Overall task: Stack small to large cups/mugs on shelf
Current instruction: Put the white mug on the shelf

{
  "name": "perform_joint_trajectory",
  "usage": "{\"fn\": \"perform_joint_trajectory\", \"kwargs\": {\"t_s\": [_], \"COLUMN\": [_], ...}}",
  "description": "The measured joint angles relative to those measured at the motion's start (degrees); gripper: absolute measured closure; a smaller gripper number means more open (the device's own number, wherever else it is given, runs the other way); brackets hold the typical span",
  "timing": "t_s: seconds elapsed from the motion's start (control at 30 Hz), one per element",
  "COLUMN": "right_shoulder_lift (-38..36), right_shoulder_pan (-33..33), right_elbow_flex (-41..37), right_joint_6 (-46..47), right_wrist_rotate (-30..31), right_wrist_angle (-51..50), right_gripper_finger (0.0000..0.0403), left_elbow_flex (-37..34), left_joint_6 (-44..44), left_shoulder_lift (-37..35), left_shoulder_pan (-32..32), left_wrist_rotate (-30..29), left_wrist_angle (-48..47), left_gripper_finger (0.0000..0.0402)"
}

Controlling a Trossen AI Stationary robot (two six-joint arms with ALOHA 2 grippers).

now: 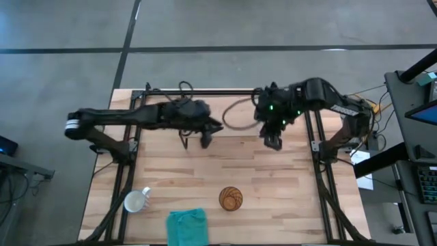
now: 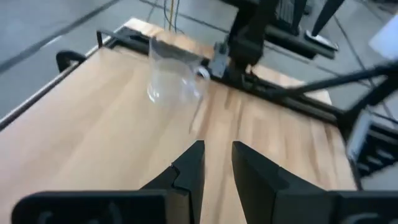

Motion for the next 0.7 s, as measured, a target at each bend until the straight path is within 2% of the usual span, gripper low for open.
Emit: {"fn": "perform_joint_trajectory", "kwargs": {"t_s": [0.13,0.33,0.57,0.7], "right_shoulder_lift": [0.6,1.6,2.1,2.1], "right_shoulder_pan": [5.2,10.4,11.2,11.2], "right_elbow_flex": [-0.2,-1.4,-4.1,-6.5], "right_joint_6": [0.8,0.3,0.3,0.3], "right_wrist_rotate": [0.4,0.5,0.5,0.6], "right_wrist_angle": [1.0,8.2,11.9,12.4], "right_gripper_finger": [0.0334,0.0333,0.0332,0.0330], "left_elbow_flex": [-0.1,-0.3,-0.4,-0.2], "left_joint_6": [-2.5,-12.7,-29.7,-40.7], "left_shoulder_lift": [-6.3,-11.8,-10.0,-7.4], "left_shoulder_pan": [-4.2,-12.3,-21.5,-26.5], "left_wrist_rotate": [-0.1,-1.0,-1.2,2.1], "left_wrist_angle": [-10.4,-20.8,-35.3,-41.9], "left_gripper_finger": [0.0334,0.0334,0.0334,0.0334]}}
